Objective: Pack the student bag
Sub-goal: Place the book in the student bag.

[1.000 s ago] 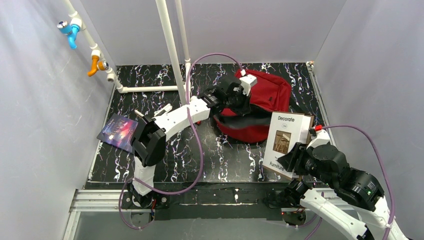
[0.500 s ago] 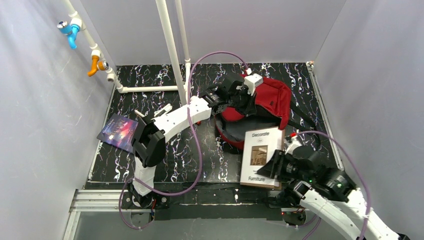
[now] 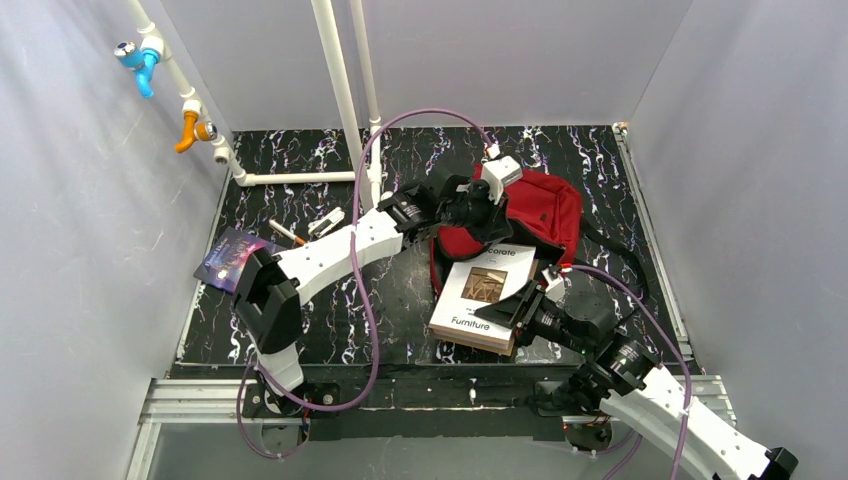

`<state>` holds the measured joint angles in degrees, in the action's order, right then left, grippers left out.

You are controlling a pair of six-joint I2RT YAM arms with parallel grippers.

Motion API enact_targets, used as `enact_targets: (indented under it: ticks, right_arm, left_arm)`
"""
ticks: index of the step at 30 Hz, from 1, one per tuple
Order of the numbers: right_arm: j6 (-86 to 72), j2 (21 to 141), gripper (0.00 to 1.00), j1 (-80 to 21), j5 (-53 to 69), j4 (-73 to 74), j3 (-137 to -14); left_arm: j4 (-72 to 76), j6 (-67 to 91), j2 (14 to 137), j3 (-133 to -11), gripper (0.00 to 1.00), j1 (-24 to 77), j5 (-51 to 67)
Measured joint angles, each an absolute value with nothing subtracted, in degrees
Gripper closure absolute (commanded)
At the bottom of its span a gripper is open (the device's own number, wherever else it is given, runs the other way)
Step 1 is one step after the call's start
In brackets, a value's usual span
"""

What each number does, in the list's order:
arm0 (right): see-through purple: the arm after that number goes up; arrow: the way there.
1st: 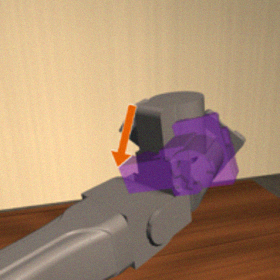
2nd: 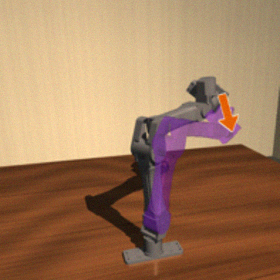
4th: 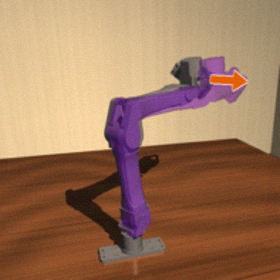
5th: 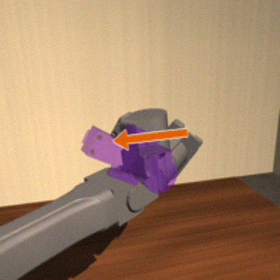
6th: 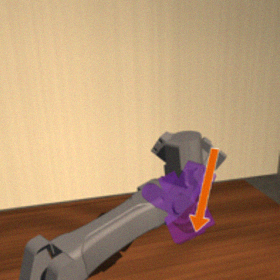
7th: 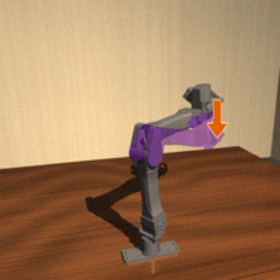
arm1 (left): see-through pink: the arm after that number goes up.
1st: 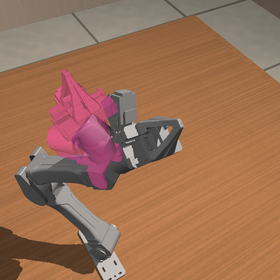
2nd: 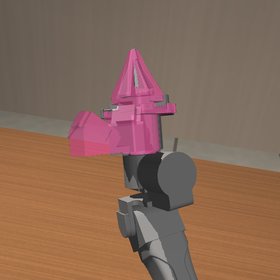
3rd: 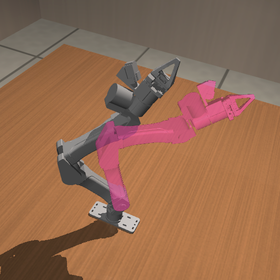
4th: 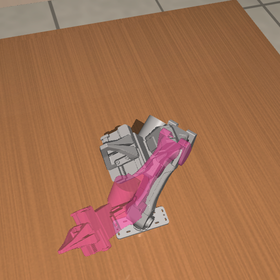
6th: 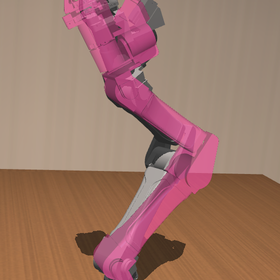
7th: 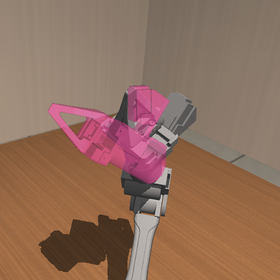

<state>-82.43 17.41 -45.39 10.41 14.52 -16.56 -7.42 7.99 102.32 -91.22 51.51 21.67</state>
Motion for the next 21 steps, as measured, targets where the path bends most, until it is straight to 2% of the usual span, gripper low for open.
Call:
enact_targets:
  ticks: [8, 12, 17, 20, 21]
  right_arm:
    - [-90.3, 15.1, 0.87, -44.9, 6.2, 3.8, -6.9]
    - [-91.5, 20.4, 0.83, -43.5, 5.7, 0.5, -4.3]
    - [-88.7, 30.6, 0.81, -37.7, 8.1, -5.8, -5.7]
    - [-86.2, 36.6, 0.61, -31.7, 11.8, -10.2, -6.2]
    - [-84.7, 38.6, 0.58, -29.3, 13.3, -11.3, -6.6]
  left_arm:
    - [-6.2, 6.6, 98.8, -88.1, 1.0, 51.6, 24.5]
    - [-6.3, 6.3, 98.6, -88.0, 1.0, 51.6, 26.3]
    - [-6.1, 6.4, 98.4, -86.7, 1.0, 51.6, 27.6]
    - [-5.4, 6.7, 97.1, -84.1, 1.0, 51.6, 27.9]
    - [-5.2, 6.7, 96.7, -83.3, 1.0, 51.6, 27.9]
